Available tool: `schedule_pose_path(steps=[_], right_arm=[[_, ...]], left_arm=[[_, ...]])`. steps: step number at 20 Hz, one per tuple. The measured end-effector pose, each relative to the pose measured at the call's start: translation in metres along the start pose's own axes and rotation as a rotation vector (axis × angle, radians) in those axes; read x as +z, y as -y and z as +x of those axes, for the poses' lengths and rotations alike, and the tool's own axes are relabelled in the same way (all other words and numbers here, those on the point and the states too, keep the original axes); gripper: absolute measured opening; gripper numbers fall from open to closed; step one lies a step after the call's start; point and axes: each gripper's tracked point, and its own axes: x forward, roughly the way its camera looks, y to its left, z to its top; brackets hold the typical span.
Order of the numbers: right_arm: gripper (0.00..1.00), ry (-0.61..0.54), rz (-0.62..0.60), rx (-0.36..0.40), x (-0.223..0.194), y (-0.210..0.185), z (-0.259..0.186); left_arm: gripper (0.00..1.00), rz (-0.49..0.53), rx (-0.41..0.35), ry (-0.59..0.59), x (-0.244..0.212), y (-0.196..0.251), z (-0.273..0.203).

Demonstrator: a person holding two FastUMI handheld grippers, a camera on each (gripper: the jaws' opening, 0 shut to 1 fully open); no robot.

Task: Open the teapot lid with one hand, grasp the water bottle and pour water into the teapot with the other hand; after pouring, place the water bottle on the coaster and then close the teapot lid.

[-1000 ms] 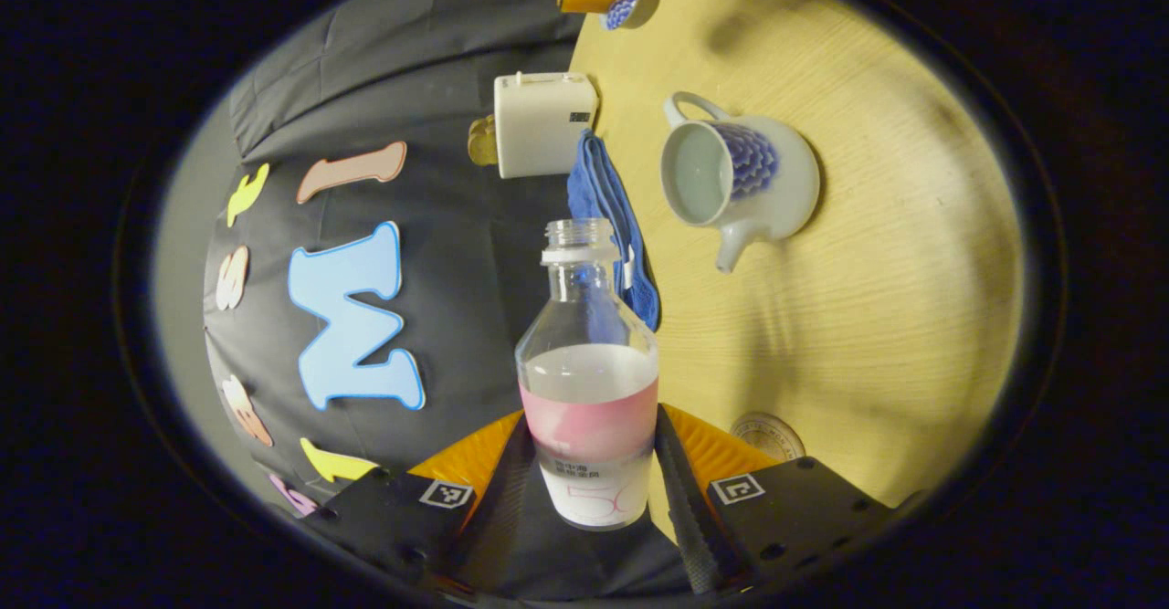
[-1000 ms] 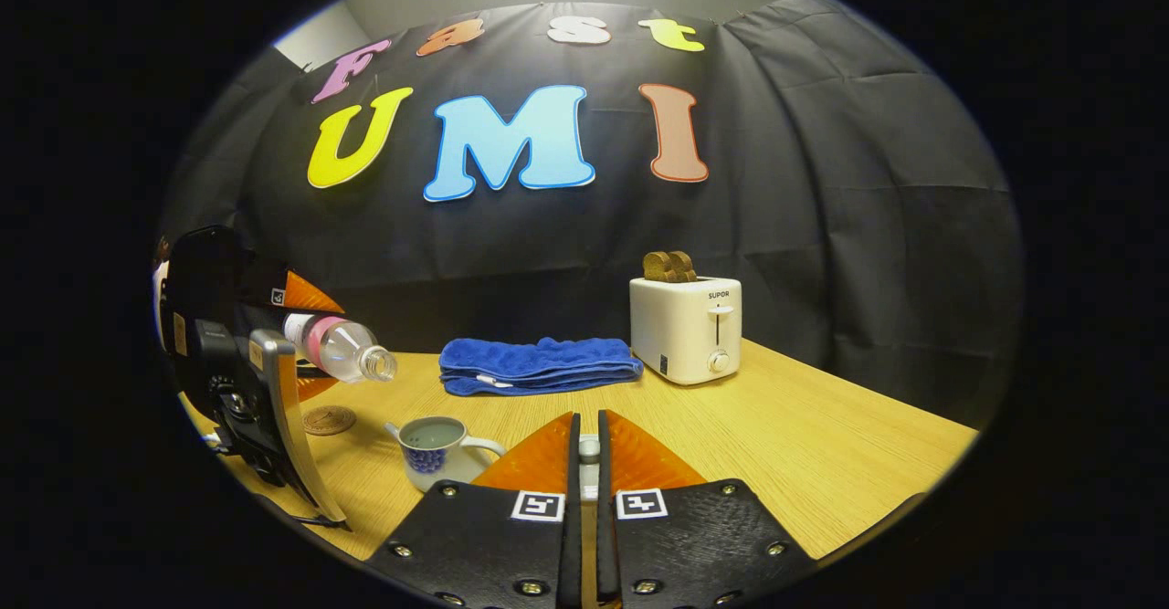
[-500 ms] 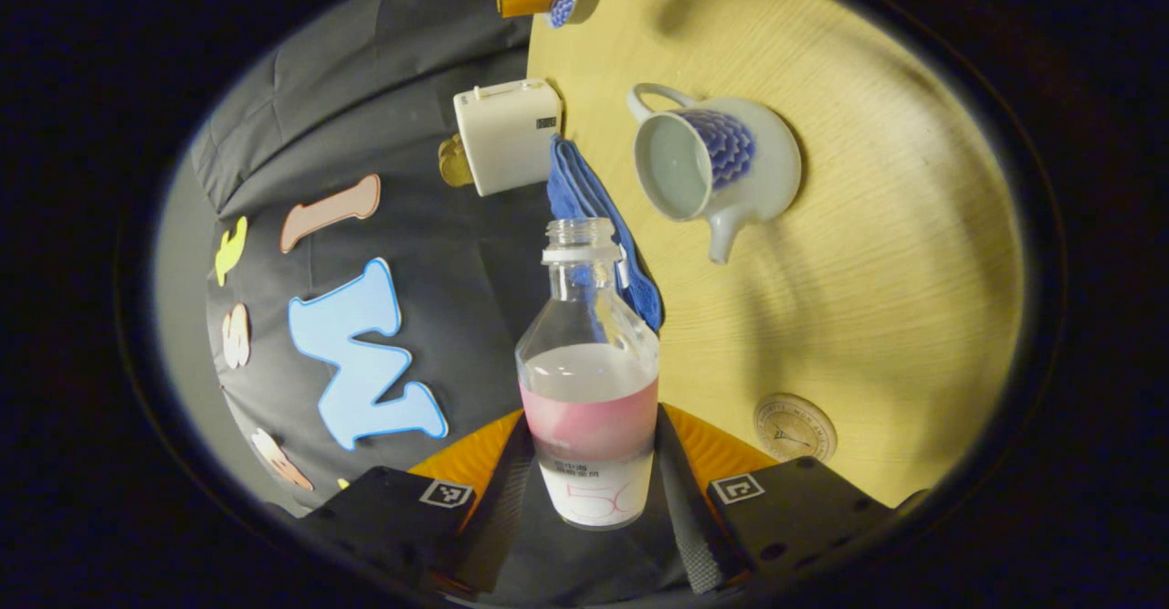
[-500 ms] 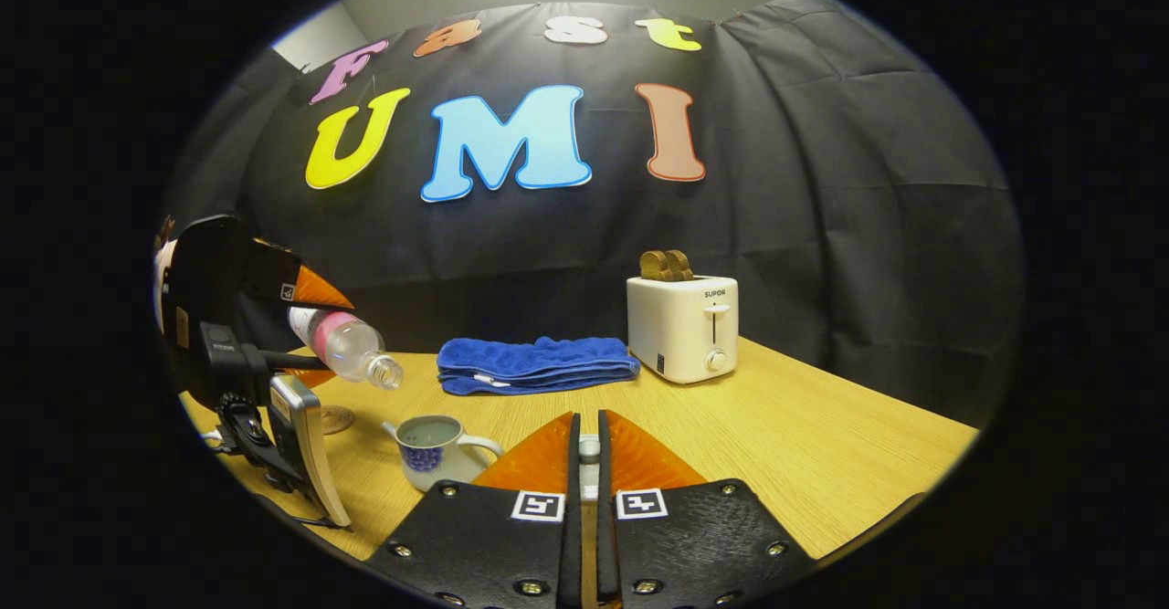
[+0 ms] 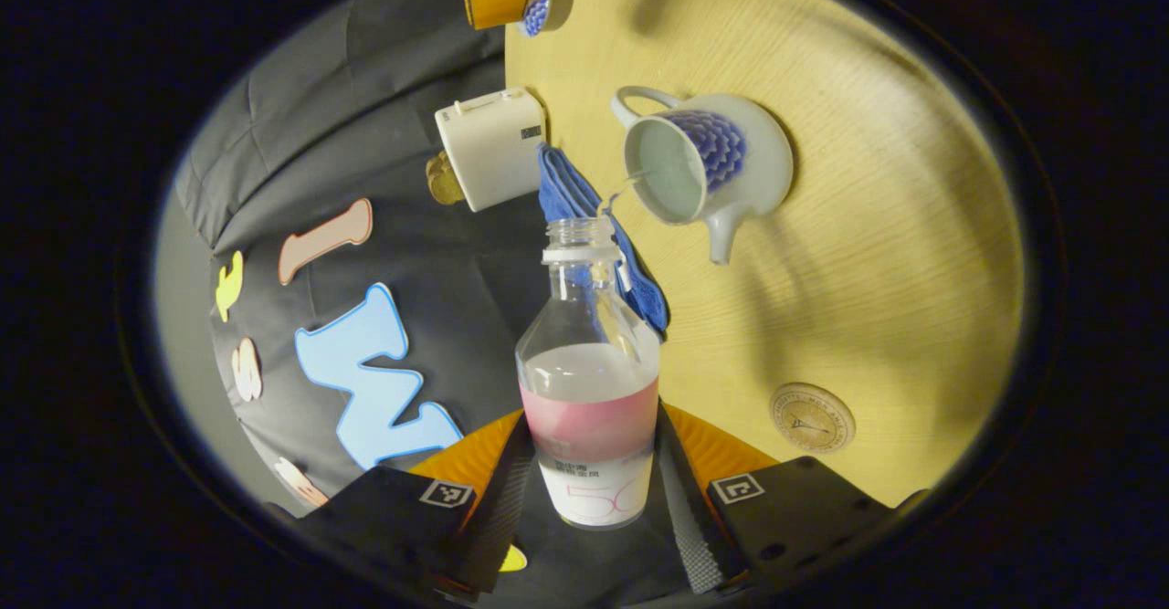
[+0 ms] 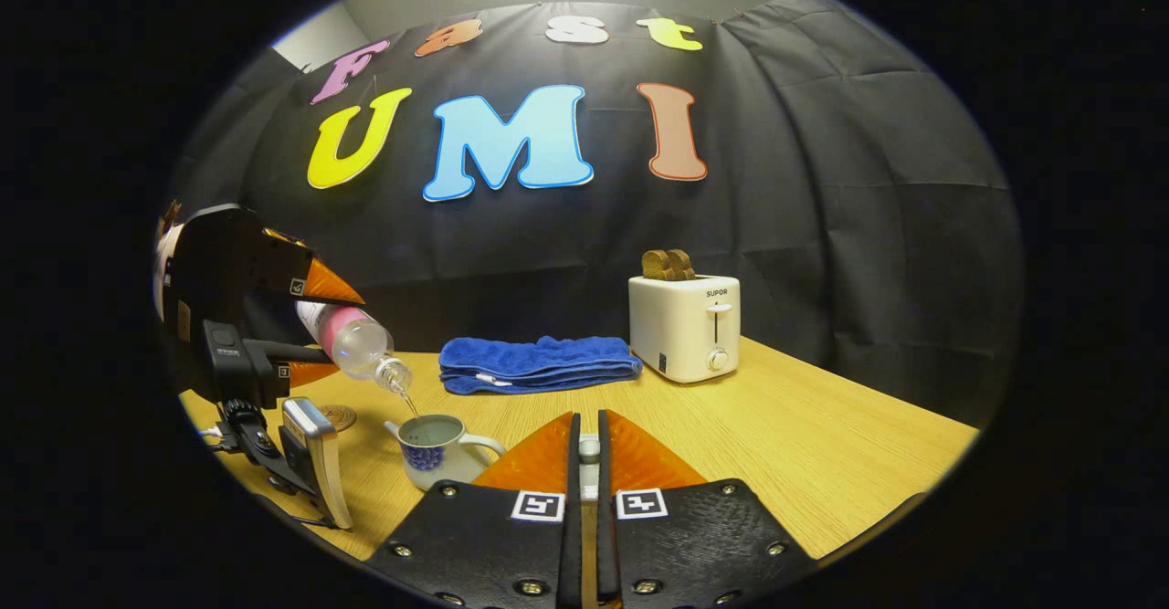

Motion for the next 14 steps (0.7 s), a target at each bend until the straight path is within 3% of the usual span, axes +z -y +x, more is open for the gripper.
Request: schedule_pose_path(steps=[14], right_arm=[[0.06, -0.004, 0.000, 0.003, -0.001, 0.000, 0.000]], left_arm=[[0.85, 0.083, 0.003, -0.012, -0.005, -0.013, -0.003]])
